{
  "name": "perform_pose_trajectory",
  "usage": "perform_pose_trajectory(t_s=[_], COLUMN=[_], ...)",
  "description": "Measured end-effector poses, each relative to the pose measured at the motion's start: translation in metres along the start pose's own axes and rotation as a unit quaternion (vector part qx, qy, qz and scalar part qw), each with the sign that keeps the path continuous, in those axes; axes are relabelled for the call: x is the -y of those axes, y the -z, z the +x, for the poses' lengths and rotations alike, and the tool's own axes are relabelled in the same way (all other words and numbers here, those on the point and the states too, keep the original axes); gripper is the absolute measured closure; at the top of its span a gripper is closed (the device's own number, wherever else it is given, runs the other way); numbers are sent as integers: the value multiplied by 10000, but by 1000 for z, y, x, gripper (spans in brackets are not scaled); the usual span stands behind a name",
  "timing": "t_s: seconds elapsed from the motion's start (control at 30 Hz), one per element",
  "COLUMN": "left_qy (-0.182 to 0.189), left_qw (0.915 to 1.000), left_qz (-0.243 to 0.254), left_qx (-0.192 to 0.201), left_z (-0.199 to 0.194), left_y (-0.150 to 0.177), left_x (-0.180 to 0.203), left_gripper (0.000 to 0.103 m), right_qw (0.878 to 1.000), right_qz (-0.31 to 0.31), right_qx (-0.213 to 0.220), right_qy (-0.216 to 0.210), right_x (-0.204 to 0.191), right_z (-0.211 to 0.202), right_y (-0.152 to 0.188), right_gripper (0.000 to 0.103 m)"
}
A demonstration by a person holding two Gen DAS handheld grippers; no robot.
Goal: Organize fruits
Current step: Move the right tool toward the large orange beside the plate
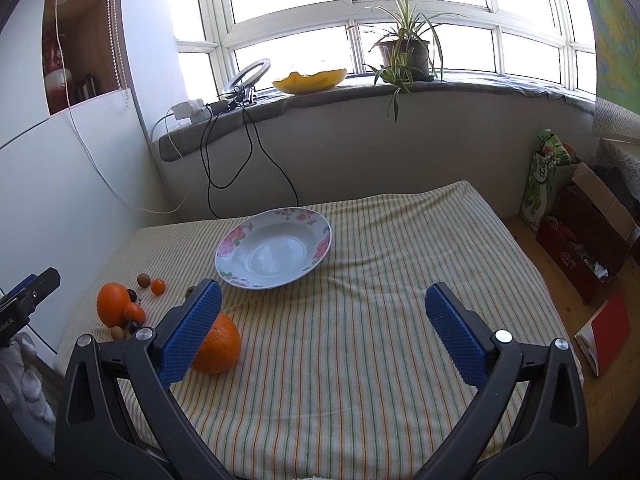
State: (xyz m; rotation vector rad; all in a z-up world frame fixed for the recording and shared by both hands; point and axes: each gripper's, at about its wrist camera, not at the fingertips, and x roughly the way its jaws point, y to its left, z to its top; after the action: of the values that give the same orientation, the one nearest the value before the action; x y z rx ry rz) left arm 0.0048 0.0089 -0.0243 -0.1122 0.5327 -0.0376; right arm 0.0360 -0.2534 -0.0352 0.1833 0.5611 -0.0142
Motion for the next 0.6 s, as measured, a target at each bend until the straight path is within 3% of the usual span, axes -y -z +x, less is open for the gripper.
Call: perform_pose_trajectory(t_s=[0.2, 0.6], left_qy=[448, 1201], left_qw=[9980, 9853], left_qz=[-253, -657], left_qx=[-356, -1023], left_z=[13, 39], left_y=[10, 27], left_x=[-3, 2], left_gripper=[3, 15], right_qw=[9991, 9892], right_qz=[139, 501], right_qx=[-192, -842], right_qy=[-342, -1087], right_x=[4, 4], right_z=[10, 45], right_y=[4, 16], right_gripper=[0, 4])
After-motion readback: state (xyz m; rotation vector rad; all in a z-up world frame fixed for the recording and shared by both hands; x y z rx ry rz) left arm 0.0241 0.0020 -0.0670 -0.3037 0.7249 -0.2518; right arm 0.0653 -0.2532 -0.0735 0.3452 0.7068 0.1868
